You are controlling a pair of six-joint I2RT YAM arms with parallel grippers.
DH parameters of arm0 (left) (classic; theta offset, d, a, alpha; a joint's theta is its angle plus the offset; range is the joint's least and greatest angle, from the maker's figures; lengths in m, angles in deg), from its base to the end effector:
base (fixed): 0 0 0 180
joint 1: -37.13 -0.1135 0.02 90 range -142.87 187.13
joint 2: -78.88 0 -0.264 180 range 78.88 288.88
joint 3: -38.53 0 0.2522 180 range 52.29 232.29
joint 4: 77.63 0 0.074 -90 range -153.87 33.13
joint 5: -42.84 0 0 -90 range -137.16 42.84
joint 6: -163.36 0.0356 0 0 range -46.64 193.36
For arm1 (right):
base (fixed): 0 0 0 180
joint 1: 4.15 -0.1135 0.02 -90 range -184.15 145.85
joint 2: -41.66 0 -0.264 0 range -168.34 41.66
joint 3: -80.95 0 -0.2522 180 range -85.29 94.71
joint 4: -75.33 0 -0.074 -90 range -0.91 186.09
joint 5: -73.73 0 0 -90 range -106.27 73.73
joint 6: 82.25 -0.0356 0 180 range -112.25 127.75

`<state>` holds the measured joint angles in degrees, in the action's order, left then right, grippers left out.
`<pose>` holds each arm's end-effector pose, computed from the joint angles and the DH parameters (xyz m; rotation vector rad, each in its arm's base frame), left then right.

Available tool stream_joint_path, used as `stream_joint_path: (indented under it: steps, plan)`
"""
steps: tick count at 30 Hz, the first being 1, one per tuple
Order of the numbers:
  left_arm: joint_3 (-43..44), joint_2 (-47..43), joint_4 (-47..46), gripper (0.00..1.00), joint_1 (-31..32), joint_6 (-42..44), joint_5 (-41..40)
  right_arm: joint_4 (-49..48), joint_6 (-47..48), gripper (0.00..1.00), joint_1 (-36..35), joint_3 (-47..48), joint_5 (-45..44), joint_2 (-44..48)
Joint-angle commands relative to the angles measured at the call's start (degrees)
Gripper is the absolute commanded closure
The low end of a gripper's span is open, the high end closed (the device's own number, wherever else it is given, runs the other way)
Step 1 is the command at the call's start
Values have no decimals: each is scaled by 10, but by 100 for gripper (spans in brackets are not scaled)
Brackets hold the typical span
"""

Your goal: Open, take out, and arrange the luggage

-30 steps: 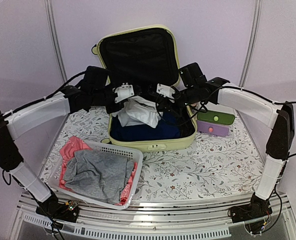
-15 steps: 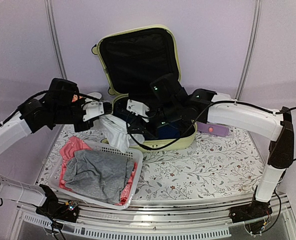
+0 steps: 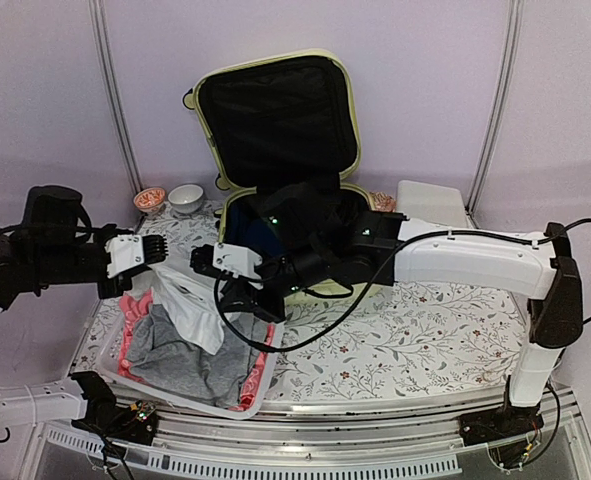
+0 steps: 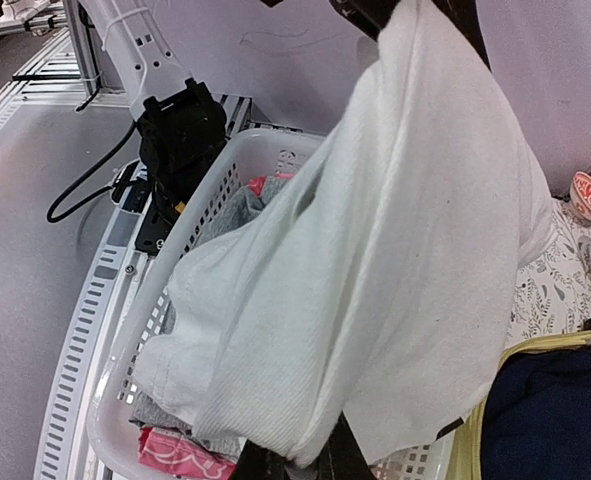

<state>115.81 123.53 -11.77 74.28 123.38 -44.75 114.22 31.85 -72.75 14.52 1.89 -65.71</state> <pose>0.1077 -0.0835 0.3750 1.5009 1.5414 0.0853 0.1503 0.4140 0.3345 -1.7297 1.3837 0.7830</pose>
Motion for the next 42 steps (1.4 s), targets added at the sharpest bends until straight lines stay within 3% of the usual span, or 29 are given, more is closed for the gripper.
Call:
stream_joint_path:
  steps: [1, 9, 18, 26, 35, 42]
  plan:
    - [-29, 3, 30, 100, 3, -25, 11, -16, -22, 98, -9, -21, -3, -22]
    - [-57, -8, -21, 100, 3, 5, -15, -31, -22, 98, -10, -29, -51, -22]
    - [-39, 51, -49, 100, 3, 35, -49, -16, 12, 98, 7, -33, -112, -7]
    - [-49, 19, -114, 100, 3, 33, -47, -7, 43, 98, 6, -28, -162, 7]
    - [-116, 0, -65, 100, 3, 6, -3, 24, 43, 98, -6, -49, -147, -17]
    - [-88, 33, 72, 100, 3, -1, 43, 16, 15, 98, -38, -67, -87, -50]
